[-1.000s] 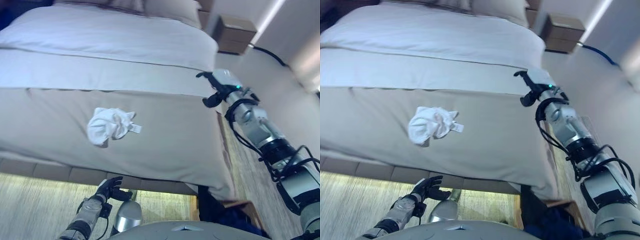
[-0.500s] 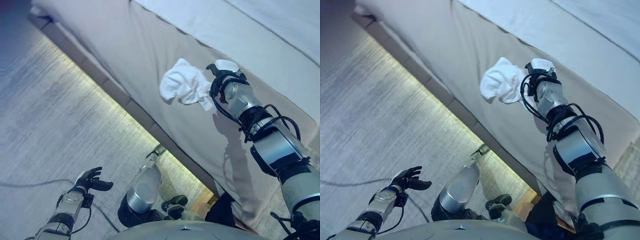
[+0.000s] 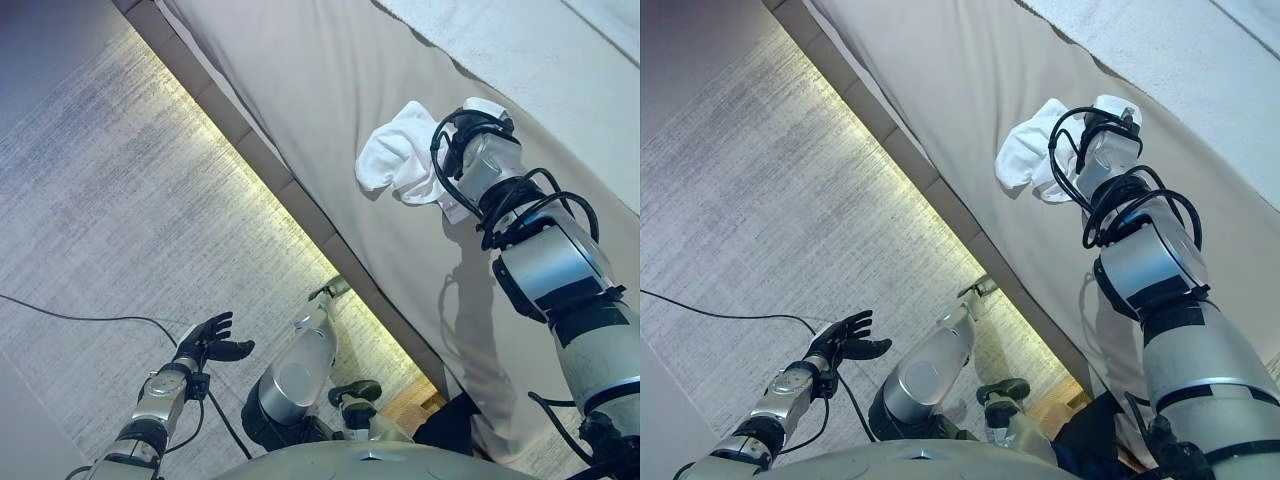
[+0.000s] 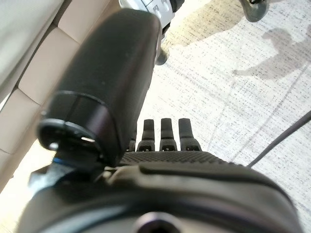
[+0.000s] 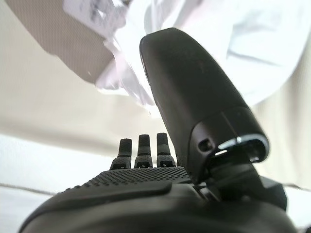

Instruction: Pick up the clothes from the bed and place them into the basket

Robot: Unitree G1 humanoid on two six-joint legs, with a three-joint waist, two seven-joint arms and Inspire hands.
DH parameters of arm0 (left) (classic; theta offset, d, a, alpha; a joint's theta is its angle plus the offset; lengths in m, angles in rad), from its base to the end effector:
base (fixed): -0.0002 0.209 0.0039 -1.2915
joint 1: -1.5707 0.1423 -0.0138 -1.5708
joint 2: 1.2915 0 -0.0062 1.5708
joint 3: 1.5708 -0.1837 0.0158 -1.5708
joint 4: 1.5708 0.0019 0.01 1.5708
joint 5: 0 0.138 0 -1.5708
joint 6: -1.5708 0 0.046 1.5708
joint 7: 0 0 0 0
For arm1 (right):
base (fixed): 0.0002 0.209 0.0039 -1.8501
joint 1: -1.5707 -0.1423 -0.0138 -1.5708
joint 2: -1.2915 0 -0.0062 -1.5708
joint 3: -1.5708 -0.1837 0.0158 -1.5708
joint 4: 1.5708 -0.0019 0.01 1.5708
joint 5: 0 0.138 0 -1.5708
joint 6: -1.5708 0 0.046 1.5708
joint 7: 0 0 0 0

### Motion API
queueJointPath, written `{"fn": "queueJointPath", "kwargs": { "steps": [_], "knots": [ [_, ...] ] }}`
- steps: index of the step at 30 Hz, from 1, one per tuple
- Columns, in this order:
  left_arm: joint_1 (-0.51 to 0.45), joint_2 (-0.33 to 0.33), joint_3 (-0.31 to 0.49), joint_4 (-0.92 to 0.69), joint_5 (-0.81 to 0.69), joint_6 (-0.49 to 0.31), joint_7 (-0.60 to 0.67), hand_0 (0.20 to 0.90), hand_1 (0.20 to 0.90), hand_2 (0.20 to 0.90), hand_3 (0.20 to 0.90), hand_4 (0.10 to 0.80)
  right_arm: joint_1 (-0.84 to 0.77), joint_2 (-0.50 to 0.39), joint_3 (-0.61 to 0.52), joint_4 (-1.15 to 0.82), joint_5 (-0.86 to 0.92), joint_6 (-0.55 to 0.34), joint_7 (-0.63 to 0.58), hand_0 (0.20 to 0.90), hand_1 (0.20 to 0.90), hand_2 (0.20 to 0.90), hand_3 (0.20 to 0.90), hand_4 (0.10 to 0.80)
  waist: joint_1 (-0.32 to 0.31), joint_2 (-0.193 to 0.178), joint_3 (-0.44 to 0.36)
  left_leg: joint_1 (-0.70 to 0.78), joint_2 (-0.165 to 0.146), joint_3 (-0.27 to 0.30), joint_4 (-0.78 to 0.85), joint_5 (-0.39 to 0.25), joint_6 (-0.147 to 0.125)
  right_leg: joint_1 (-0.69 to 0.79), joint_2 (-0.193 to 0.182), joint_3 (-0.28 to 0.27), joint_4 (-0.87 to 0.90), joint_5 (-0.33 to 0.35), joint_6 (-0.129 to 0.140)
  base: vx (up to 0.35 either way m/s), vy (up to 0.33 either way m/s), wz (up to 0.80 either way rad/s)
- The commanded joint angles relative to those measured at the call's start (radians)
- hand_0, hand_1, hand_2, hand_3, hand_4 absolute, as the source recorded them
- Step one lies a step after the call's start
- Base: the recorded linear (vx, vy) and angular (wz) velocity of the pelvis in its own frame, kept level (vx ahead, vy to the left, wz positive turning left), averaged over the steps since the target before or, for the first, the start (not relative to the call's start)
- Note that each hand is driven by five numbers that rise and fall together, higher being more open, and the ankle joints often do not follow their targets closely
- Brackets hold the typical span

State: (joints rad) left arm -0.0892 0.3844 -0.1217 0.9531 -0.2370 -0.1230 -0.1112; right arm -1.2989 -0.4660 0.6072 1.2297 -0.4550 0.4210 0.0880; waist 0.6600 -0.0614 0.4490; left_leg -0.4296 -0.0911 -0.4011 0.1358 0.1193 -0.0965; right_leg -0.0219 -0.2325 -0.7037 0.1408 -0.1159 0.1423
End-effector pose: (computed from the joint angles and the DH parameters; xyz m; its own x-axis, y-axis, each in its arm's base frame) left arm 0.1525 0.2587 -0.0670 0.7370 0.1022 -0.6681 0.0132 0.9862 0.1653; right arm 0.3755 -0.2028 0.2106 0.9149 -0.3679 -0.1665 -0.0810 0.2366 -0.9682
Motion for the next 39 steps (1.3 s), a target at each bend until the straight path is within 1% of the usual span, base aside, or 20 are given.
{"fn": "queueJointPath", "kwargs": {
  "steps": [1, 5, 6, 7, 8, 12, 14, 16, 18, 21, 23, 24, 25, 27, 29, 30, 32, 33, 36, 39],
  "knots": [
    [0.07, 0.043, -0.041, -0.018, -0.028, -0.037, 0.016, 0.9, 0.9, 0.9, 0.9, 0.8, -0.148, -0.005, 0.109, -0.043, -0.019, -0.011, 0.053, 0.9, 0.9, 0.9, 0.9, 0.8, 0.019, 0.033, 0.059, 0.087, 0.035, 0.129, -0.145, 0.006, 0.094, -0.027, -0.051, -0.004, 0.202, 0.017, -0.046, -0.016, -0.02, -0.06],
    [0.069, 0.037, -0.054, -0.028, -0.044, -0.043, 0.017, 0.9, 0.9, 0.9, 0.9, 0.8, -0.156, 0.006, 0.126, -0.049, 0.011, -0.036, 0.113, 0.9, 0.9, 0.9, 0.9, 0.8, 0.015, 0.043, 0.068, 0.072, 0.034, 0.137, -0.146, 0.015, 0.093, -0.046, -0.058, -0.003, 0.213, 0.007, -0.047, 0.0, 0.0, 0.0],
    [0.073, 0.037, -0.057, -0.032, -0.046, -0.05, 0.015, 0.9, 0.9, 0.9, 0.9, 0.8, -0.154, 0.012, 0.131, -0.055, 0.015, -0.069, 0.154, 0.681, 0.681, 0.681, 0.645, 0.545, 0.011, 0.047, 0.071, 0.066, 0.034, 0.141, -0.143, 0.016, 0.093, -0.055, -0.058, -0.001, 0.218, 0.006, -0.047, 0.0, 0.0, 0.0],
    [0.076, 0.038, -0.058, -0.037, -0.05, -0.053, 0.013, 0.9, 0.9, 0.9, 0.9, 0.8, -0.153, 0.013, 0.137, -0.062, 0.023, -0.085, 0.165, 0.434, 0.434, 0.434, 0.356, 0.256, 0.01, 0.048, 0.071, 0.058, 0.036, 0.143, -0.139, 0.016, 0.092, -0.062, -0.058, 0.0, 0.22, 0.0, -0.048, -0.021, -0.011, -0.05],
    [0.077, 0.041, -0.061, -0.044, -0.055, -0.052, 0.013, 0.9, 0.9, 0.9, 0.9, 0.8, -0.152, 0.016, 0.14, -0.068, 0.034, -0.101, 0.164, 0.3, 0.3, 0.3, 0.2, 0.1, 0.009, 0.049, 0.071, 0.051, 0.037, 0.144, -0.136, 0.016, 0.092, -0.068, -0.054, 0.002, 0.221, -0.003, -0.049, -0.022, -0.024, -0.08],
    [0.077, 0.044, -0.07, -0.064, -0.071, -0.054, 0.008, 0.9, 0.9, 0.9, 0.9, 0.8, -0.153, 0.03, 0.125, -0.091, 0.077, -0.16, 0.1, 0.3, 0.3, 0.3, 0.2, 0.1, 0.001, 0.052, 0.071, 0.018, 0.04, 0.144, -0.121, 0.017, 0.089, -0.105, -0.039, 0.01, 0.241, -0.024, -0.058, -0.024, -0.017, -0.07],
    [0.079, 0.047, -0.076, -0.075, -0.081, -0.055, 0.011, 0.9, 0.9, 0.9, 0.9, 0.8, -0.15, 0.034, 0.114, -0.105, 0.122, -0.186, 0.027, 0.3, 0.3, 0.3, 0.2, 0.1, -0.004, 0.05, 0.071, 0.001, 0.046, 0.145, -0.118, 0.02, 0.086, -0.124, -0.027, 0.012, 0.244, -0.028, -0.059, -0.035, -0.04, -0.03],
    [0.081, 0.049, -0.081, -0.078, -0.081, -0.06, 0.012, 0.9, 0.9, 0.9, 0.9, 0.8, -0.146, 0.035, 0.097, -0.128, 0.177, -0.212, -0.088, 0.3, 0.3, 0.3, 0.2, 0.1, -0.009, 0.048, 0.071, -0.007, 0.054, 0.142, -0.119, 0.019, 0.085, -0.136, -0.015, 0.013, 0.244, -0.033, -0.06, -0.024, -0.061, -0.05],
    [0.081, 0.045, -0.088, -0.073, -0.084, -0.06, 0.03, 0.9, 0.9, 0.9, 0.9, 0.8, -0.145, 0.023, 0.059, -0.196, 0.265, -0.249, -0.323, 0.3, 0.3, 0.3, 0.2, 0.1, -0.022, 0.042, 0.071, -0.007, 0.064, 0.142, -0.113, 0.01, 0.084, -0.143, -0.008, 0.021, 0.248, -0.029, -0.062, -0.026, -0.07, -0.03],
    [0.085, 0.031, -0.083, -0.05, -0.088, -0.079, 0.054, 0.9, 0.9, 0.9, 0.9, 0.8, -0.14, 0.0, 0.004, -0.34, 0.355, -0.286, -0.561, 0.3, 0.3, 0.3, 0.2, 0.1, -0.047, 0.028, 0.071, 0.011, 0.078, 0.147, -0.112, -0.004, 0.081, -0.136, 0.002, 0.037, 0.244, -0.026, -0.065, -0.028, -0.033, -0.05],
    [0.092, 0.022, -0.065, -0.016, -0.077, -0.097, 0.072, 0.9, 0.9, 0.9, 0.9, 0.8, -0.115, -0.037, -0.099, -0.484, 0.331, -0.353, -0.703, 0.3, 0.3, 0.3, 0.2, 0.1, -0.071, 0.006, 0.071, 0.053, 0.088, 0.165, -0.122, -0.015, 0.076, -0.095, 0.012, 0.061, 0.214, -0.023, -0.063, -0.015, -0.052, -0.17],
    [0.093, 0.022, -0.063, -0.012, -0.072, -0.1, 0.073, 0.9, 0.9, 0.9, 0.9, 0.8, -0.113, -0.042, -0.108, -0.494, 0.322, -0.364, -0.721, 0.3, 0.3, 0.3, 0.2, 0.1, -0.072, 0.004, 0.071, 0.059, 0.089, 0.167, -0.124, -0.016, 0.075, -0.089, 0.014, 0.063, 0.209, -0.023, -0.063, -0.005, -0.074, -0.32],
    [0.094, 0.024, -0.051, 0.01, -0.072, -0.107, 0.083, 0.9, 0.9, 0.9, 0.9, 0.8, -0.113, -0.083, -0.154, -0.602, 0.273, -0.382, -0.788, 0.3, 0.3, 0.3, 0.2, 0.1, -0.087, -0.007, 0.071, 0.106, 0.097, 0.183, -0.139, -0.022, 0.072, -0.054, 0.013, 0.076, 0.178, -0.015, -0.057, 0.009, -0.052, -0.34],
    [0.106, 0.028, -0.042, 0.026, -0.066, -0.107, 0.087, 0.9, 0.9, 0.9, 0.9, 0.8, -0.11, -0.127, -0.177, -0.693, 0.236, -0.385, -0.832, 0.3, 0.3, 0.3, 0.2, 0.1, -0.105, -0.018, 0.046, 0.142, 0.104, 0.199, -0.156, -0.025, 0.071, -0.023, 0.02, 0.095, 0.147, -0.012, -0.053, 0.034, -0.044, -0.46],
    [0.125, 0.036, -0.031, 0.033, -0.043, -0.101, 0.087, 0.9, 0.9, 0.9, 0.9, 0.8, -0.091, -0.187, -0.203, -0.789, 0.235, -0.379, -0.86, 0.3, 0.3, 0.3, 0.2, 0.1, -0.128, -0.031, 0.003, 0.172, 0.103, 0.213, -0.166, -0.032, 0.071, 0.009, 0.032, 0.12, 0.11, -0.008, -0.051, 0.057, -0.039, -0.31],
    [0.13, 0.037, -0.029, 0.033, -0.032, -0.105, 0.086, 0.9, 0.9, 0.9, 0.9, 0.8, -0.085, -0.196, -0.208, -0.801, 0.229, -0.377, -0.872, 0.3, 0.3, 0.3, 0.2, 0.1, -0.132, -0.033, -0.005, 0.178, 0.103, 0.216, -0.167, -0.034, 0.071, 0.014, 0.034, 0.124, 0.104, -0.006, -0.05, 0.072, -0.035, -0.29],
    [0.142, 0.043, -0.027, 0.046, -0.012, -0.089, 0.087, 0.9, 0.9, 0.9, 0.9, 0.8, -0.048, -0.256, -0.237, -0.89, 0.23, -0.345, -0.863, 0.3, 0.3, 0.3, 0.2, 0.1, -0.169, -0.04, -0.071, 0.221, 0.098, 0.228, -0.176, -0.05, 0.071, 0.051, 0.049, 0.164, 0.061, -0.011, -0.051, 0.105, -0.021, -0.43],
    [0.144, 0.043, -0.028, 0.046, -0.008, -0.092, 0.086, 0.9, 0.9, 0.9, 0.9, 0.8, -0.043, -0.258, -0.239, -0.894, 0.221, -0.343, -0.867, 0.3, 0.3, 0.3, 0.2, 0.1, -0.171, -0.04, -0.074, 0.225, 0.098, 0.229, -0.178, -0.051, 0.071, 0.055, 0.051, 0.166, 0.058, -0.009, -0.051, 0.106, -0.016, -0.3],
    [0.144, 0.044, -0.033, 0.057, 0.046, -0.072, 0.09, 0.9, 0.9, 0.9, 0.9, 0.8, -0.002, -0.307, -0.264, -0.934, 0.21, -0.321, -0.851, 0.3, 0.3, 0.3, 0.2, 0.1, -0.21, -0.05, -0.137, 0.277, 0.091, 0.248, -0.194, -0.065, 0.075, 0.099, 0.065, 0.2, 0.027, 0.007, -0.043, 0.103, -0.052, -0.31],
    [0.144, 0.043, -0.049, 0.062, 0.108, -0.032, 0.104, 0.9, 0.9, 0.9, 0.9, 0.8, 0.048, -0.35, -0.292, -0.961, 0.213, -0.303, -0.846, 0.3, 0.3, 0.3, 0.2, 0.1, -0.258, -0.063, -0.203, 0.332, 0.083, 0.277, -0.205, -0.083, 0.082, 0.138, 0.084, 0.237, -0.017, 0.028, -0.033, 0.081, -0.096, -0.31]
  ]
}}
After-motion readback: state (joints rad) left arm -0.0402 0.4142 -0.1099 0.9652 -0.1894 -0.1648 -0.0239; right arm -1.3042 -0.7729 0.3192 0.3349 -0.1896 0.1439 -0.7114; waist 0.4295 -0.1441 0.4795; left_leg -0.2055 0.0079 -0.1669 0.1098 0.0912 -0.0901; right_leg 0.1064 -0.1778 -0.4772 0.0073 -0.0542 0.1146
